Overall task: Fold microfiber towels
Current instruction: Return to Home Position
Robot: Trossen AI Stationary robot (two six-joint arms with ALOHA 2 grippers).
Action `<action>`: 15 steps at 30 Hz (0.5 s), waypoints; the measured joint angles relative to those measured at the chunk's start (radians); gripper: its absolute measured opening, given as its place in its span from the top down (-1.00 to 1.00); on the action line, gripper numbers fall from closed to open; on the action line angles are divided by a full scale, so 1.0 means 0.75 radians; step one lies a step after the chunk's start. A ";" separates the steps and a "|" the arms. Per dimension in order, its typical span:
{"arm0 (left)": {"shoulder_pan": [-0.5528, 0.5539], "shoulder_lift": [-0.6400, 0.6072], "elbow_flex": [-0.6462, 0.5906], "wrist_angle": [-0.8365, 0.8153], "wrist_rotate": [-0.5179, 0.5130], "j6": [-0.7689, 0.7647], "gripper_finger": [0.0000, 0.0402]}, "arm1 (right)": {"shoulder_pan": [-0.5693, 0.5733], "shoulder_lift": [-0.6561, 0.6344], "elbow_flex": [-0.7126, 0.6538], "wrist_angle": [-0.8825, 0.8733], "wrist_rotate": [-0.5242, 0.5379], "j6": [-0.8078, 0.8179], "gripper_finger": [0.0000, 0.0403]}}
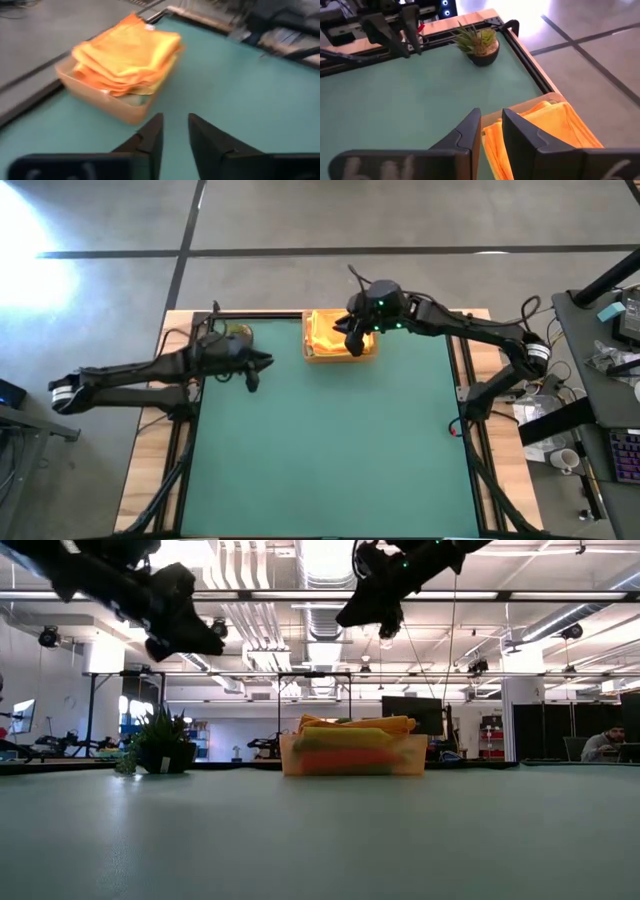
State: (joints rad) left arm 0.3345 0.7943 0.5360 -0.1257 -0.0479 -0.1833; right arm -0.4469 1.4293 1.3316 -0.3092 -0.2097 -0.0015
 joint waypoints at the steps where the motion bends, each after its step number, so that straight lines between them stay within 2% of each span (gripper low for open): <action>1: -0.009 -0.031 -0.033 0.027 0.017 -0.036 0.68 | 0.005 -0.002 0.000 -0.001 0.000 -0.011 0.66; 5: -0.049 -0.147 -0.141 0.057 0.028 -0.149 0.96 | 0.012 -0.002 -0.002 -0.010 0.002 -0.012 0.66; 15: -0.173 -0.383 -0.293 0.063 0.027 -0.240 0.99 | 0.011 -0.067 -0.004 -0.127 0.002 -0.016 0.66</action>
State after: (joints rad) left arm 0.2046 0.5070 0.3164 -0.0784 -0.0273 -0.3630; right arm -0.4384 1.3793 1.3289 -0.4046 -0.2081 -0.0133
